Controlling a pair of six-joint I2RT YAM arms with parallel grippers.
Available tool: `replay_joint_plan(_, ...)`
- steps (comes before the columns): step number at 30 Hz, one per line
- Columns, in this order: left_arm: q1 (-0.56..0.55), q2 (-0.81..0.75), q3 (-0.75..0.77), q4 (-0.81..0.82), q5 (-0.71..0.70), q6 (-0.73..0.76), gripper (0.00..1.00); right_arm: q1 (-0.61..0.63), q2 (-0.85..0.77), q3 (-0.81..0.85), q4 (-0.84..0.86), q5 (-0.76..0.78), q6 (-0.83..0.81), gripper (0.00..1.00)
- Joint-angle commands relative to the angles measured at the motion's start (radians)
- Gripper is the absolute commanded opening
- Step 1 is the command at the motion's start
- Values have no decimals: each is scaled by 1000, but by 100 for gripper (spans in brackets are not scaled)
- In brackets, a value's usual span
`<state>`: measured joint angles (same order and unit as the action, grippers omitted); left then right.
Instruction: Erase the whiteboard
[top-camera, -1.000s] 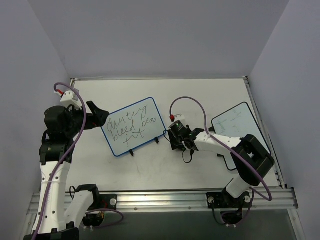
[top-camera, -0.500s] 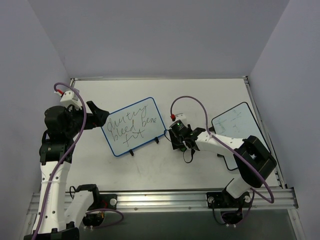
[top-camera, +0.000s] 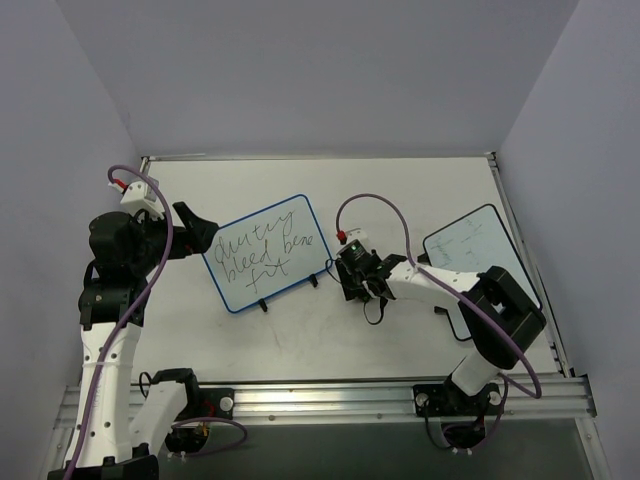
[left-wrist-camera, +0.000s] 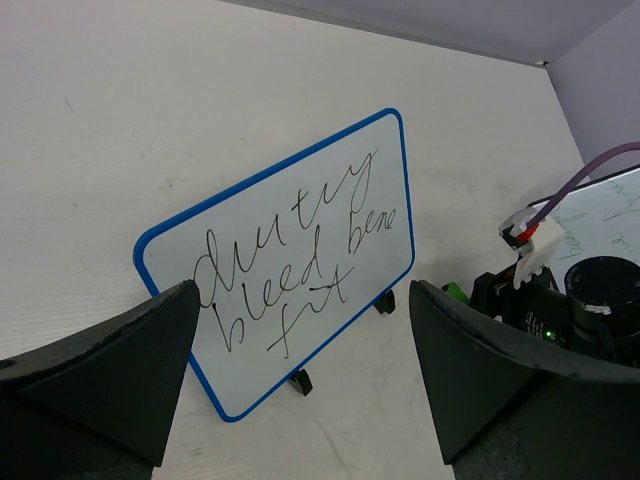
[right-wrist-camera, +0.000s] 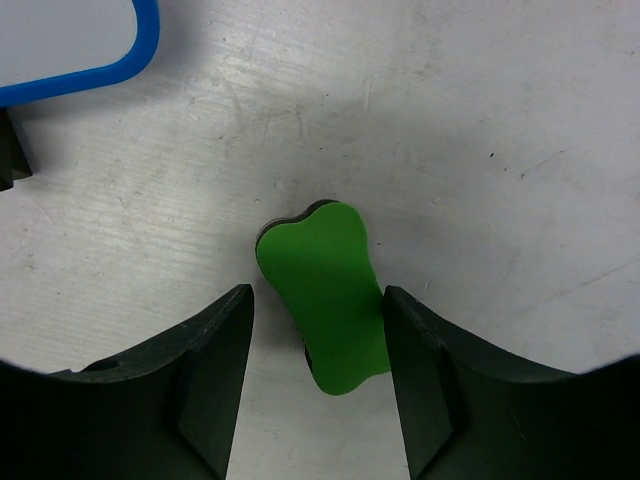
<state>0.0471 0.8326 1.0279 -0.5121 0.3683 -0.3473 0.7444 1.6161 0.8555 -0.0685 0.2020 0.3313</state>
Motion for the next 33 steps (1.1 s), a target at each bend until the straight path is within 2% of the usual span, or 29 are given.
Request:
replay_joint_plan(1, -4, -6, 9, 41, 17, 7, 94, -14, 8, 25, -11, -12, -17, 50)
replay_joint_plan(10, -6, -3, 9, 41, 15, 7, 94, -17, -5, 23, -25, -7, -8, 45)
replay_joint_plan(24, -6, -1, 11, 43, 18, 7, 94, 4, -78, 60, -85, 20, 9, 49)
replay_joint_plan(33, -6, -4, 11, 43, 18, 7, 94, -2, -41, 59, -60, 1, -12, 49)
